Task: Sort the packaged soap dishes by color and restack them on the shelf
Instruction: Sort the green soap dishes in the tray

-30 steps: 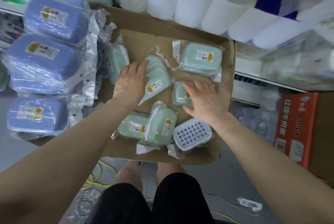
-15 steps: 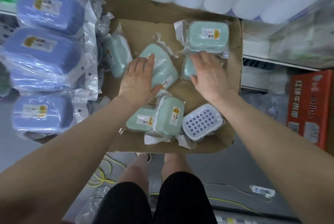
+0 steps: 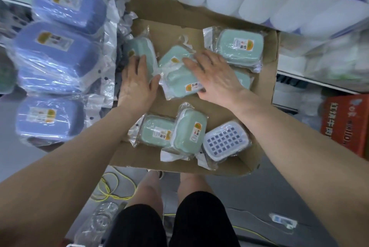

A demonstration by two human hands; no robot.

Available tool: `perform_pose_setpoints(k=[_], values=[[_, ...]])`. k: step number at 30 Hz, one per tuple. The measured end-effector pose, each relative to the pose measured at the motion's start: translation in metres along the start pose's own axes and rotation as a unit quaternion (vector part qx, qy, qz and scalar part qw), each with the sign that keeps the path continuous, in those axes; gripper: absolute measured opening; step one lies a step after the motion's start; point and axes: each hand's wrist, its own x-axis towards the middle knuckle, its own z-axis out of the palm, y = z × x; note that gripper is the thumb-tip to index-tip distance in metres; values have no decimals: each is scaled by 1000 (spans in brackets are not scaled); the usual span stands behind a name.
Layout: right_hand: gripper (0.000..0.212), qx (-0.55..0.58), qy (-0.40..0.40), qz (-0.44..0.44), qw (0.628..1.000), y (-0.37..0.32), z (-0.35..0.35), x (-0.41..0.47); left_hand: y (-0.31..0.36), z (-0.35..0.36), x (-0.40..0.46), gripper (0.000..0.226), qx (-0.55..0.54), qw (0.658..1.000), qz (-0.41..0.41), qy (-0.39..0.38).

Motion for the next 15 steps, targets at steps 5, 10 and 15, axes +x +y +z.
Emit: perform_pose_setpoints(k=[5, 10, 15], values=[[86, 103, 100, 143, 979, 22, -23, -53, 26, 9, 22, 83, -92, 977, -189, -23], [88, 208, 38, 234, 949, 43, -21, -91, 36, 17, 51, 83, -164, 937, -309, -5], [88, 32, -92, 161, 982, 55, -6, -94, 45, 8, 54, 69, -182, 939, -291, 14]])
